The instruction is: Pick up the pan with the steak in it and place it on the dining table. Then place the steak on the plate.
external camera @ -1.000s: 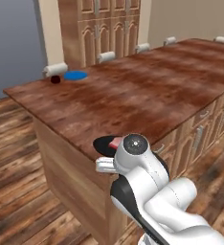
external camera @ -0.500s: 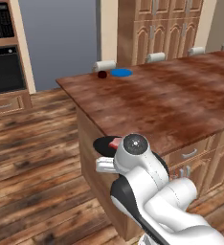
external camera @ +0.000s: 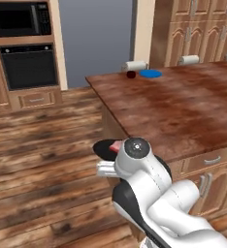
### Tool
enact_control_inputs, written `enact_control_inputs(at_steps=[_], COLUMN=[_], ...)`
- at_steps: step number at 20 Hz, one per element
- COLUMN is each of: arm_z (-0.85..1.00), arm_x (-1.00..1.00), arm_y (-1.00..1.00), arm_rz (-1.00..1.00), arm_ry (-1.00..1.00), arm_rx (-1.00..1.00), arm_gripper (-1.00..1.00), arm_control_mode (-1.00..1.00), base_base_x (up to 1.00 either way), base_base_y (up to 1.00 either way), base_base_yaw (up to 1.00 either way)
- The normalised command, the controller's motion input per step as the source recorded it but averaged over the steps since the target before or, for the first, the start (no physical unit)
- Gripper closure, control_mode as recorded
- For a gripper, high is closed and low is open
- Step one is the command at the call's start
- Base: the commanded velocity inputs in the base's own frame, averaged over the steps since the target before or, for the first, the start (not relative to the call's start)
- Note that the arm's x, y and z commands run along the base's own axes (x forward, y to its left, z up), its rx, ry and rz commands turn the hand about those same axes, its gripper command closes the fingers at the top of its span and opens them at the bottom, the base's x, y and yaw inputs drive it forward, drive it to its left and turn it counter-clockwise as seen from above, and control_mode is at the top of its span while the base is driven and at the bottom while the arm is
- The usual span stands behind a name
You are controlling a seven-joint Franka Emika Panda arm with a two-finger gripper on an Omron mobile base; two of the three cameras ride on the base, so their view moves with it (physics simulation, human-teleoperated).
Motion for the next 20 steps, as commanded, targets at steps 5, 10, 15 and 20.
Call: enact_control_inputs(at_steps=[5, 10, 15, 20], arm_z=[0.0, 0.0, 0.0, 0.0], arm_x=[0.0, 0.0, 0.0, 0.0], arm_y=[0.0, 0.0, 0.0, 0.0], arm_rz=[0.0, 0.0, 0.0, 0.0], arm_ry=[0.0, 0.0, 0.0, 0.0], arm_rx=[0.0, 0.0, 0.0, 0.0], arm_gripper=[1.0, 1.0, 1.0, 1.0], arm_control_mode=[1.0, 1.0, 1.0, 1.0], base_base_x=[0.0, 0.0, 0.02, 0.78], base_base_y=[0.91, 0.95, 0.1, 0.04], base_base_yaw=[-0.04, -0.05, 0.0, 0.0])
